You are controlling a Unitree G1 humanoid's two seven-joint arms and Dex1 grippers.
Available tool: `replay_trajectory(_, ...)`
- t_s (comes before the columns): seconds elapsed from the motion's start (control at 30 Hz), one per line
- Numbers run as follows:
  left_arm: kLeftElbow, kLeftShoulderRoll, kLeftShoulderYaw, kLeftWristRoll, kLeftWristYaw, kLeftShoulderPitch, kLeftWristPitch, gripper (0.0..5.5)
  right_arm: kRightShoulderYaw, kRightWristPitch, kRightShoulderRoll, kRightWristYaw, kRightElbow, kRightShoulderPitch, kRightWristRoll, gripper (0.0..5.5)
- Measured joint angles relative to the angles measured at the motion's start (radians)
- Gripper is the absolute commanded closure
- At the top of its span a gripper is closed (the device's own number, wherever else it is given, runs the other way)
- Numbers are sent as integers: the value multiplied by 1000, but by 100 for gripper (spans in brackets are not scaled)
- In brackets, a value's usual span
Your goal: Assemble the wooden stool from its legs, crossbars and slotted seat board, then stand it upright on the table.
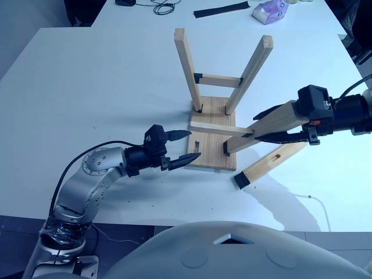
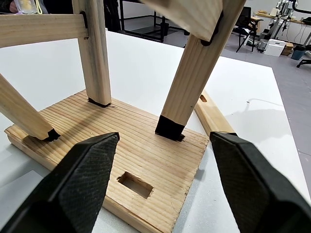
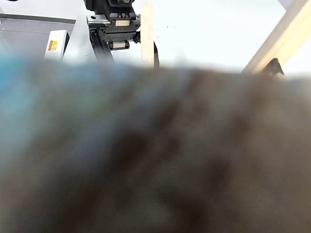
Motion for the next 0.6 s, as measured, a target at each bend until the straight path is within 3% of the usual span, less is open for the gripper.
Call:
replay_trajectory(0.27,0,-2,1,2,2,1,0,203,11,0,-3,-10,4,-5,-5,346)
replay_trajectory(0.6,0,-8,21,13,16,33,-5,203,-71,41,-19,-66,-28,63,28,346)
